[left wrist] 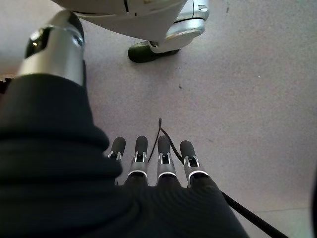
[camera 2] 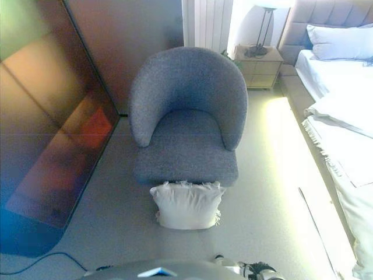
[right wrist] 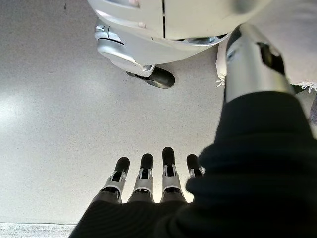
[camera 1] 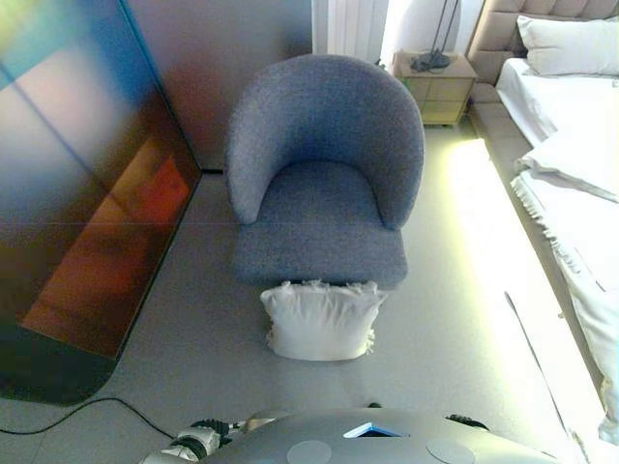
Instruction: Pick up the cushion and take it to the sofa
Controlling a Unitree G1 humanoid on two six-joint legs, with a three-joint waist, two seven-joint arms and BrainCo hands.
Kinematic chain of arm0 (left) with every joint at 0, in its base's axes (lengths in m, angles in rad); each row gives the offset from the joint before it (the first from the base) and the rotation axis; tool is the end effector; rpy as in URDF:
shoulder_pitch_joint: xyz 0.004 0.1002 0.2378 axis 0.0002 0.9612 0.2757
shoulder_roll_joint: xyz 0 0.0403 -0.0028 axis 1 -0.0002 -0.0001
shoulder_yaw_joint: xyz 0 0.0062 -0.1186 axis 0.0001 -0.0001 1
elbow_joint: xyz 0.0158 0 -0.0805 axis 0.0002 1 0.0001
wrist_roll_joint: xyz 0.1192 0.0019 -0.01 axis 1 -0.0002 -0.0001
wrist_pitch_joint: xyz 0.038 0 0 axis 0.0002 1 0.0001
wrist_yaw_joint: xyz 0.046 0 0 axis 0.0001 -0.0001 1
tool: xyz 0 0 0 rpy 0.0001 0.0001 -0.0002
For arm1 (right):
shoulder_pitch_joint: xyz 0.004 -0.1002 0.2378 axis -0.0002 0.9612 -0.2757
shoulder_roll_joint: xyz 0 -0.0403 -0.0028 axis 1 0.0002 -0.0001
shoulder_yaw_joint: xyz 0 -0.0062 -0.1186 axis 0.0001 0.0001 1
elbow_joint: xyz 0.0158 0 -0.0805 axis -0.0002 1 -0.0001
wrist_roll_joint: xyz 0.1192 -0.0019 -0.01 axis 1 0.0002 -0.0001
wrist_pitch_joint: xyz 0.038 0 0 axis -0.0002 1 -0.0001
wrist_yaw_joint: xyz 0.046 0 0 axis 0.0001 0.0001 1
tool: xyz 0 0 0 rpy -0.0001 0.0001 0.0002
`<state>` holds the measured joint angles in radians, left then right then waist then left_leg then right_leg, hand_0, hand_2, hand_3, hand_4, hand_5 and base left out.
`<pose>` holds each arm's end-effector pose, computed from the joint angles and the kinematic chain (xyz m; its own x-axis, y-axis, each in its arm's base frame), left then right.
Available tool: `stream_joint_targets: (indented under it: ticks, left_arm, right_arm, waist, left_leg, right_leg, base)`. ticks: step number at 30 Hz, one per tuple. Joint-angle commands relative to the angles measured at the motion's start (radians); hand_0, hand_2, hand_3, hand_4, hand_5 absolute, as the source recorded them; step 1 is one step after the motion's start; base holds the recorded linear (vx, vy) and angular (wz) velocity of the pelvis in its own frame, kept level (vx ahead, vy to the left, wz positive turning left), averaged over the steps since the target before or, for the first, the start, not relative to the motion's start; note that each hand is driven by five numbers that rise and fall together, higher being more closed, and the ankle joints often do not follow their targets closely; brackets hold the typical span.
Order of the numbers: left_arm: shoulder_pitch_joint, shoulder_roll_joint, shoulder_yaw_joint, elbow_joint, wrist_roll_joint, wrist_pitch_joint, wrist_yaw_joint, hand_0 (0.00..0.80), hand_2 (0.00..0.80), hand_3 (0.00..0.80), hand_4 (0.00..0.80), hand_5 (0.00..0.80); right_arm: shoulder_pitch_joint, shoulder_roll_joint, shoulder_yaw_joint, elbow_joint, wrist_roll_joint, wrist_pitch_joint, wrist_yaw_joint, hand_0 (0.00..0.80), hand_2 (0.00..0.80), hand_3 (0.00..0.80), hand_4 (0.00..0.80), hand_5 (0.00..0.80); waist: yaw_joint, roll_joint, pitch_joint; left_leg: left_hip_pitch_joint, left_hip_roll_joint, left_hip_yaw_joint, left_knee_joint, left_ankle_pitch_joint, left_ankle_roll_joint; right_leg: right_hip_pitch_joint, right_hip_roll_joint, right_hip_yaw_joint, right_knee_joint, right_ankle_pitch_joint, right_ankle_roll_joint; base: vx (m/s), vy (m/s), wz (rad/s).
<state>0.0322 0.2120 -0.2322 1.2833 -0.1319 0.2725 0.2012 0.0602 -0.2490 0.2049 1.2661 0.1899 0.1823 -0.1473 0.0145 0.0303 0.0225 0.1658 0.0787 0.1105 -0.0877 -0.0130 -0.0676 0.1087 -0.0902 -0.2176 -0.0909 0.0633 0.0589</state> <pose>0.0410 0.2195 -0.1572 -0.0026 0.3651 -0.9309 0.1048 0.9259 0.3629 0.0372 -0.2340 -0.1544 0.0579 -0.3307 -0.9419 -0.0101 0.9433 -0.3318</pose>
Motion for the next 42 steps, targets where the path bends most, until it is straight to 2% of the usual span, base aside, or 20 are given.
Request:
stream_joint_targets:
  ticks: [1, 16, 23, 24, 26, 27, 29, 31, 33, 35, 38, 42]
  left_arm:
    - [-0.077, 0.03, 0.018, 0.067, 0.017, 0.008, -0.003, 0.0, 0.0, 0.0, 0.0, 0.0]
    - [-0.061, 0.021, 0.021, 0.07, 0.028, 0.004, 0.013, 0.0, 0.0, 0.0, 0.0, 0.0]
    - [-0.065, 0.026, 0.028, 0.072, 0.019, 0.01, 0.036, 0.0, 0.0, 0.0, 0.0, 0.0]
    - [-0.066, 0.026, 0.031, 0.072, 0.016, 0.009, 0.038, 0.0, 0.0, 0.0, 0.0, 0.0]
    - [-0.071, 0.028, 0.046, 0.074, 0.012, -0.001, 0.039, 0.0, 0.0, 0.0, 0.0, 0.0]
    - [-0.074, 0.028, 0.053, 0.078, 0.004, -0.012, 0.038, 0.0, 0.0, 0.0, 0.0, 0.0]
    - [-0.074, 0.024, 0.056, 0.075, -0.012, -0.019, 0.031, 0.0, 0.0, 0.0, 0.0, 0.0]
    - [-0.072, 0.021, 0.06, 0.072, -0.013, -0.02, 0.01, 0.0, 0.0, 0.0, 0.0, 0.0]
    - [-0.066, 0.02, 0.065, 0.071, -0.023, -0.026, 0.012, 0.0, 0.0, 0.0, 0.0, 0.0]
    - [-0.053, 0.026, 0.076, 0.062, -0.017, -0.032, 0.012, 0.0, 0.0, 0.0, 0.0, 0.0]
    - [-0.039, 0.029, 0.075, 0.056, -0.008, -0.029, 0.002, 0.0, 0.0, 0.0, 0.0, 0.0]
    - [-0.019, 0.024, 0.068, 0.06, 0.005, -0.018, -0.016, 0.0, 0.0, 0.0, 0.0, 0.0]
  right_arm:
    - [-0.1, 0.002, -0.001, 0.082, 0.008, 0.001, 0.009, 0.0, 0.0, 0.0, 0.0, 0.0]
    - [-0.09, 0.015, 0.0, 0.081, -0.012, 0.013, -0.005, 0.0, 0.0, 0.0, 0.0, 0.0]
    - [-0.103, 0.015, 0.008, 0.081, -0.008, 0.025, -0.005, 0.0, 0.0, 0.0, 0.0, 0.0]
    - [-0.105, 0.014, 0.008, 0.081, -0.007, 0.026, -0.004, 0.0, 0.0, 0.0, 0.0, 0.0]
    - [-0.115, 0.01, 0.009, 0.082, -0.02, 0.026, 0.005, 0.0, 0.0, 0.0, 0.0, 0.0]
    - [-0.122, 0.004, 0.012, 0.082, -0.025, 0.023, 0.006, 0.0, 0.0, 0.0, 0.0, 0.0]
    - [-0.127, -0.004, 0.02, 0.065, -0.022, 0.034, -0.002, 0.0, 0.0, 0.0, 0.0, 0.0]
    - [-0.134, -0.019, 0.019, 0.059, -0.028, 0.036, 0.004, 0.0, 0.0, 0.0, 0.0, 0.0]
    - [-0.136, -0.028, 0.012, 0.053, -0.037, 0.032, 0.013, 0.0, 0.0, 0.0, 0.0, 0.0]
    - [-0.134, -0.034, 0.007, 0.05, -0.054, 0.028, 0.021, 0.0, 0.0, 0.0, 0.0, 0.0]
    - [-0.123, -0.039, 0.001, 0.057, -0.056, 0.019, 0.02, 0.0, 0.0, 0.0, 0.0, 0.0]
    - [-0.11, -0.038, 0.001, 0.069, -0.058, 0.013, 0.017, 0.0, 0.0, 0.0, 0.0, 0.0]
  waist:
    - [0.002, -0.048, 0.034]
    - [0.003, -0.049, 0.027]
    - [0.007, -0.058, 0.043]
    - [0.008, -0.062, 0.047]
    - [0.009, -0.084, 0.064]
    - [0.012, -0.095, 0.081]
    - [0.024, -0.103, 0.114]
    - [0.037, -0.1, 0.144]
    - [0.052, -0.085, 0.164]
    - [0.066, -0.064, 0.173]
    - [0.074, -0.031, 0.163]
    - [0.089, -0.011, 0.14]
  left_leg:
    - [-0.009, -0.016, 0.06, 0.0, -0.052, 0.033]
    - [-0.01, -0.015, 0.058, 0.0, -0.052, 0.034]
    - [-0.004, -0.004, 0.044, 0.014, -0.041, 0.038]
    - [-0.011, 0.0, 0.039, 0.04, -0.046, 0.037]
    - [-0.059, 0.013, 0.035, 0.189, -0.082, 0.038]
    - [-0.106, 0.023, 0.028, 0.296, -0.077, 0.035]
    - [-0.205, 0.043, -0.002, 0.487, 0.0, 0.025]
    - [-0.284, 0.049, 0.0, 0.586, 0.027, 0.027]
    - [-0.324, 0.026, -0.008, 0.546, 0.053, 0.018]
    - [-0.339, 0.014, 0.005, 0.434, 0.093, 0.008]
    - [-0.345, 0.027, 0.039, 0.239, 0.184, -0.016]
    - [-0.335, 0.039, 0.042, 0.044, 0.236, -0.034]
  right_leg:
    - [0.047, -0.037, 0.001, 0.004, -0.068, 0.056]
    - [0.05, -0.028, -0.002, 0.007, -0.075, 0.049]
    - [0.027, -0.002, 0.029, 0.061, -0.105, 0.023]
    - [0.022, 0.0, 0.034, 0.071, -0.109, 0.017]
    - [-0.003, -0.011, 0.038, 0.107, -0.113, 0.0]
    - [-0.015, -0.015, 0.043, 0.122, -0.113, -0.015]
    - [-0.025, -0.012, 0.046, 0.136, -0.108, -0.041]
    - [-0.018, -0.008, 0.048, 0.151, -0.112, -0.055]
    - [0.009, 0.004, 0.052, 0.152, -0.13, -0.052]
    - [0.049, 0.032, 0.068, 0.148, -0.16, -0.05]
    - [0.111, 0.075, 0.091, 0.138, -0.206, -0.054]
    - [0.195, 0.099, 0.132, 0.144, -0.279, -0.056]
  base:
    - [0.0, 0.0, 0.0]
    - [0.008, -0.011, 0.0]
    - [0.004, -0.096, 0.0]
    - [-0.045, -0.159, -0.05]
    - [-0.072, -0.184, -0.05]
    - [-0.086, -0.188, -0.09]
    - [-0.079, -0.185, -0.13]
    - [-0.024, -0.107, -0.31]
    - [0.07, -0.006, -0.37]
    - [0.178, 0.014, -0.21]
    - [0.287, 0.039, -0.18]
    - [0.389, 0.081, 0.03]
